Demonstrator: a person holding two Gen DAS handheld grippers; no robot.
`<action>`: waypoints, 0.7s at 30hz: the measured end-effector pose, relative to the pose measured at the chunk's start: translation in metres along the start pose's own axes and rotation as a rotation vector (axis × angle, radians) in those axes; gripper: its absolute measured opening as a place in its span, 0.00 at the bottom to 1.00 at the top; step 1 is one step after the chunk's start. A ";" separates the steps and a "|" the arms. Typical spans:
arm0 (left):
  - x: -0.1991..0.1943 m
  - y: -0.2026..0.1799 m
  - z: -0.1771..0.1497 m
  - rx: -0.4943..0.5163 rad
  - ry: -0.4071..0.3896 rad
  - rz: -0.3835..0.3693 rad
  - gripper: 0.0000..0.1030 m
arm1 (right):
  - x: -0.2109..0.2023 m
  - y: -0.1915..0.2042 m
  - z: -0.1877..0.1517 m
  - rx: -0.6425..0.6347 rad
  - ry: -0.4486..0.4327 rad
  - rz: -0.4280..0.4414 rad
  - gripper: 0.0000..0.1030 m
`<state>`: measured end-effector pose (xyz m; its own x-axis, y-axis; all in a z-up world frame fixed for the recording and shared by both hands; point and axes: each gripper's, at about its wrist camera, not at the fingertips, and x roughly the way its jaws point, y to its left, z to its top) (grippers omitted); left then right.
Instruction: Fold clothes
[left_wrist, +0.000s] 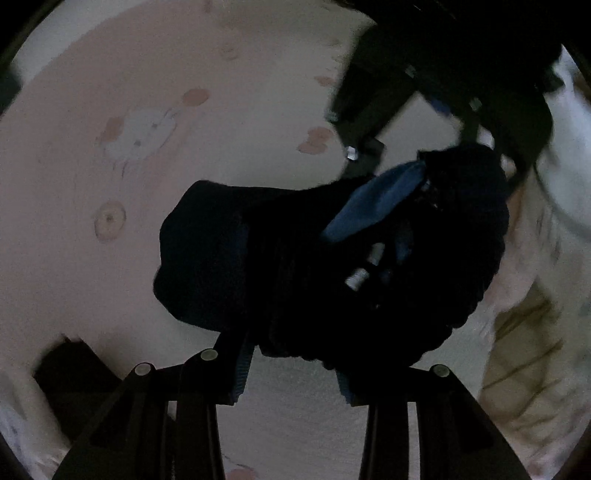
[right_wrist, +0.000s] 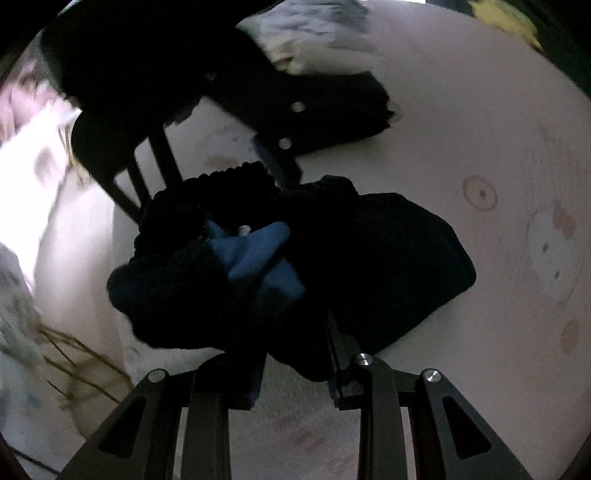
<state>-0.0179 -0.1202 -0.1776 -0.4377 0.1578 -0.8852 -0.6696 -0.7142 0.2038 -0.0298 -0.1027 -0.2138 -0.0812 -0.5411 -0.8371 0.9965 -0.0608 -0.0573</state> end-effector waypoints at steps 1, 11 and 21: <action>-0.002 0.005 0.002 -0.041 -0.003 -0.022 0.33 | 0.000 -0.010 0.012 0.024 -0.005 0.016 0.26; -0.017 0.063 0.018 -0.352 -0.044 -0.172 0.33 | -0.013 -0.084 0.013 0.279 -0.098 0.145 0.26; -0.010 0.099 0.026 -0.548 -0.065 -0.195 0.34 | -0.017 -0.134 -0.022 0.585 -0.236 0.273 0.26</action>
<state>-0.0950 -0.1747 -0.1376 -0.3847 0.3506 -0.8539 -0.3413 -0.9135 -0.2213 -0.1619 -0.0670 -0.2033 0.1031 -0.7655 -0.6351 0.8127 -0.3033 0.4975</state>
